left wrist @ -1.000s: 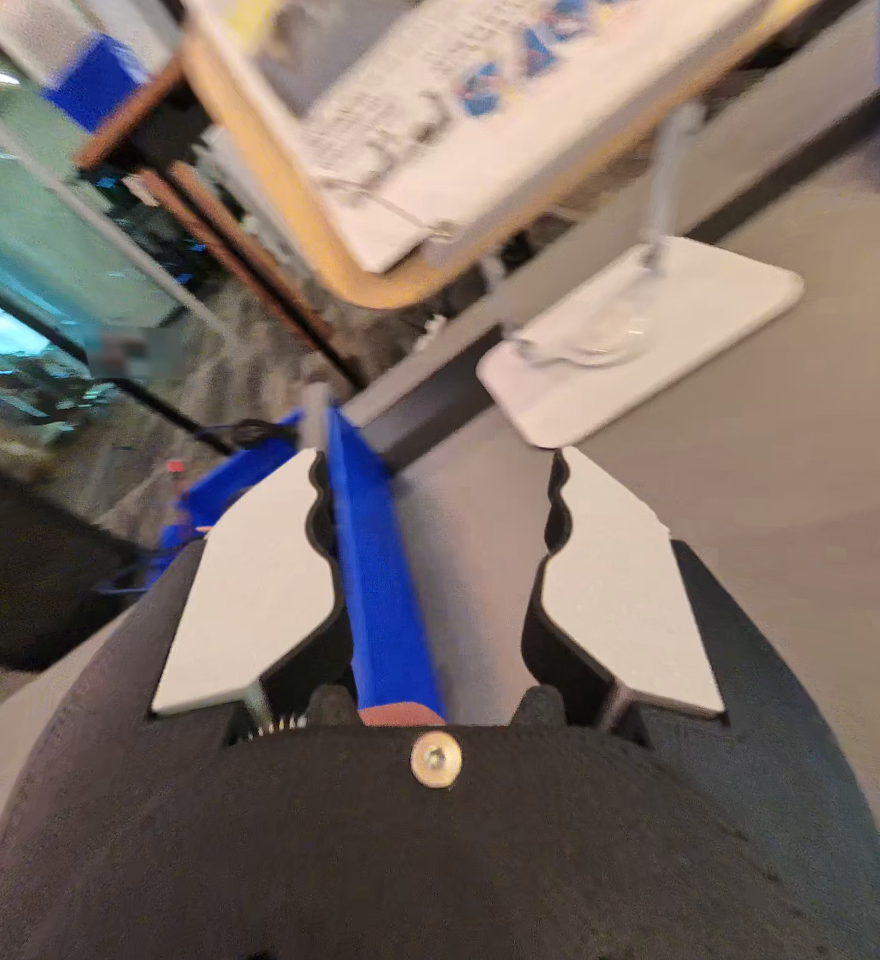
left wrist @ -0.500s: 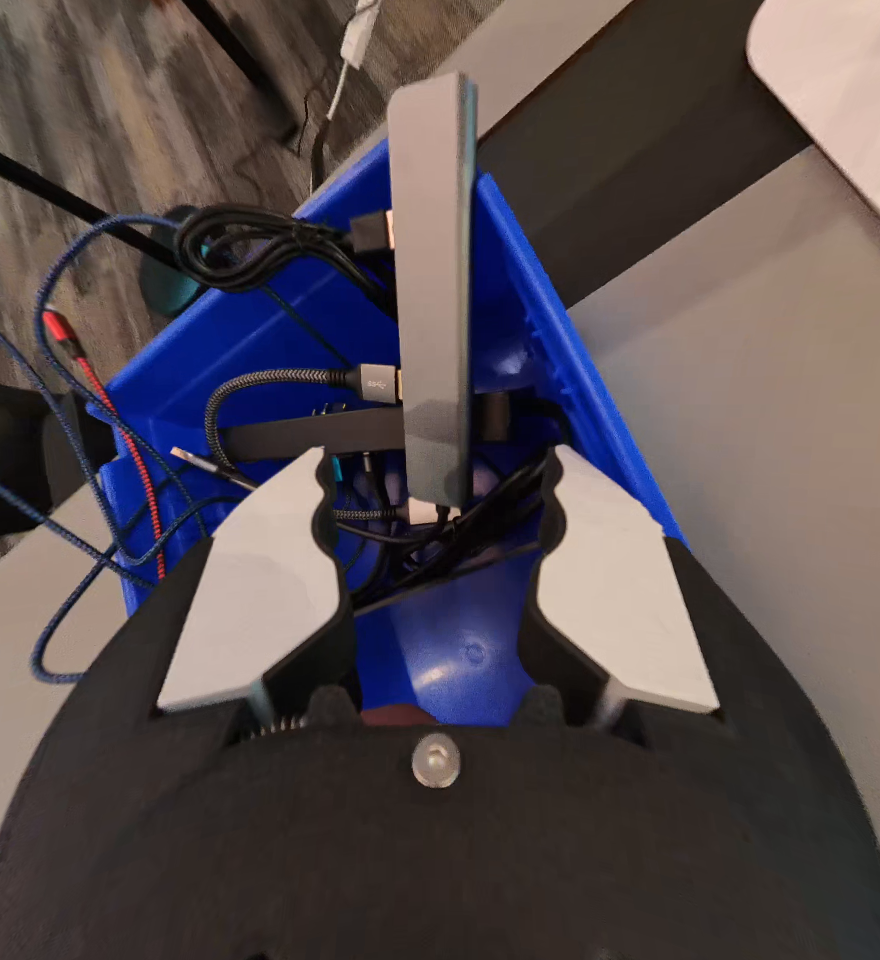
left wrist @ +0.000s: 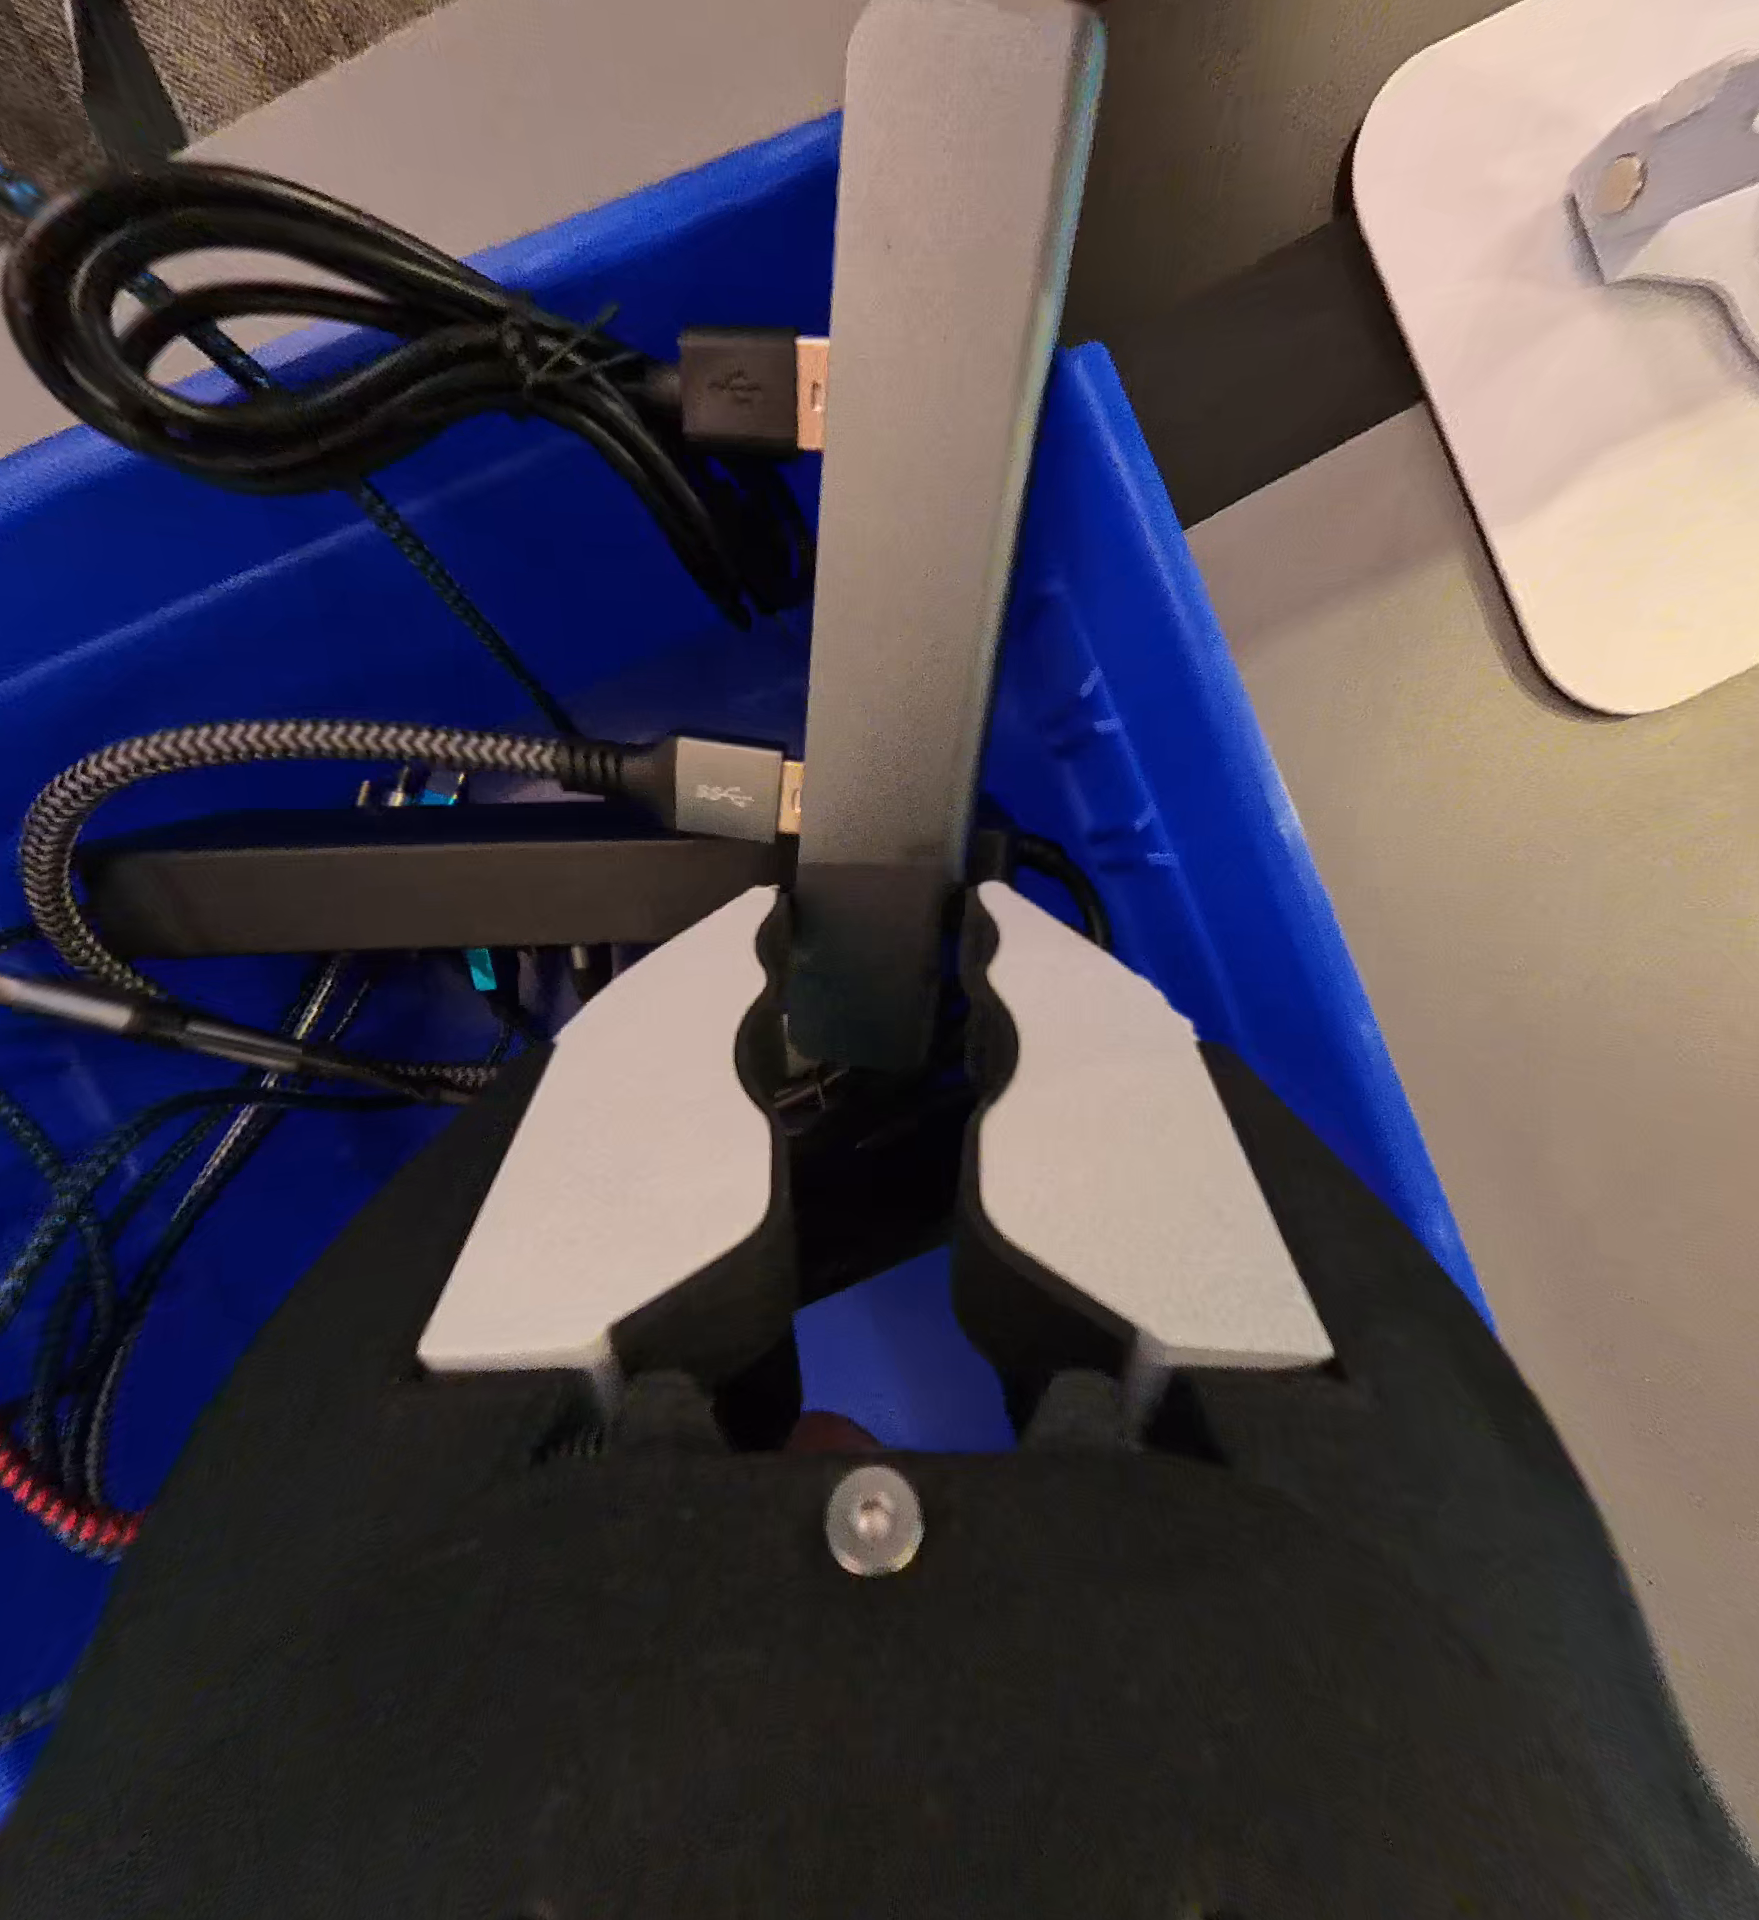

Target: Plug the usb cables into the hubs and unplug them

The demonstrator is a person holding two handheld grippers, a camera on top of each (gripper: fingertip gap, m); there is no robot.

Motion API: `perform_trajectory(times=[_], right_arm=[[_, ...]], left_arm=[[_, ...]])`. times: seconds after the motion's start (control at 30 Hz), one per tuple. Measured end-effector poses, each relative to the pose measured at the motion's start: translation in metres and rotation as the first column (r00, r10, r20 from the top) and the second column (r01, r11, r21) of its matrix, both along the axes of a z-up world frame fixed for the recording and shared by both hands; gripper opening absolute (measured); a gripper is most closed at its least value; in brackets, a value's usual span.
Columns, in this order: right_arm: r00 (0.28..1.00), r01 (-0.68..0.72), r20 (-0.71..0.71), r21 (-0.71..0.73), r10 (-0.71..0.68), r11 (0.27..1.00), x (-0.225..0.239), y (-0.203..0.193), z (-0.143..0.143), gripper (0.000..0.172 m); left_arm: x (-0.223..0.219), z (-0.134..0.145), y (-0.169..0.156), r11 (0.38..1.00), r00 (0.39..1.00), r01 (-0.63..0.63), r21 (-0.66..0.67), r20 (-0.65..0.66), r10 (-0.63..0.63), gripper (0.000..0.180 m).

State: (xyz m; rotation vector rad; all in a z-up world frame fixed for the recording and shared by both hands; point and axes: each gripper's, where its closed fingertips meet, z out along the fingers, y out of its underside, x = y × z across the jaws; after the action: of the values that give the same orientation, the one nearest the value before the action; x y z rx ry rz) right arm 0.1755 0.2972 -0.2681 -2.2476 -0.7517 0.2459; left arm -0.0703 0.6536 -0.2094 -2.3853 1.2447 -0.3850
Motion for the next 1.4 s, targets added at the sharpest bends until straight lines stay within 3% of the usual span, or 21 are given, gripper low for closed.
perform_trajectory(times=[0.13,0.27,0.43,0.83,1.0,1.13,1.27,1.4], right_arm=[[1.000,-0.001,0.000,0.000,0.001,1.000,0.000,0.000,0.000,0.093],[1.000,-0.005,-0.002,-0.001,0.005,1.000,0.000,0.000,0.000,0.092],[1.000,-0.008,-0.002,-0.001,0.008,1.000,0.000,0.000,0.000,0.091],[1.000,-0.011,0.000,0.003,0.011,1.000,-0.001,0.000,0.000,0.090],[1.000,-0.012,0.003,0.008,0.012,1.000,-0.001,0.000,0.001,0.090],[1.000,-0.012,0.009,0.017,0.012,1.000,-0.001,0.001,0.001,0.090],[1.000,-0.010,0.015,0.025,0.010,1.000,0.001,0.000,0.001,0.090],[0.999,-0.001,-0.039,0.016,0.002,1.000,0.004,-0.003,0.005,0.090]], left_arm=[[0.002,0.004,0.002,1.000,0.999,-0.003,-0.002,0.049,0.003,0.031],[0.004,0.023,0.001,0.997,0.993,-0.010,0.075,0.118,0.001,0.030],[0.005,0.074,-0.003,0.987,0.968,-0.019,0.161,0.252,-0.023,0.030],[0.001,0.210,-0.032,0.925,0.905,-0.041,0.377,0.406,-0.126,0.029],[0.008,0.262,-0.081,0.883,0.881,0.018,0.470,0.410,-0.236,0.029],[0.025,0.275,-0.140,0.849,0.854,0.087,0.521,0.400,-0.333,0.029],[0.046,0.260,-0.203,0.831,0.811,0.160,0.533,0.408,-0.419,0.029],[0.073,0.219,-0.266,0.828,0.746,0.274,0.489,0.435,-0.504,0.029]])
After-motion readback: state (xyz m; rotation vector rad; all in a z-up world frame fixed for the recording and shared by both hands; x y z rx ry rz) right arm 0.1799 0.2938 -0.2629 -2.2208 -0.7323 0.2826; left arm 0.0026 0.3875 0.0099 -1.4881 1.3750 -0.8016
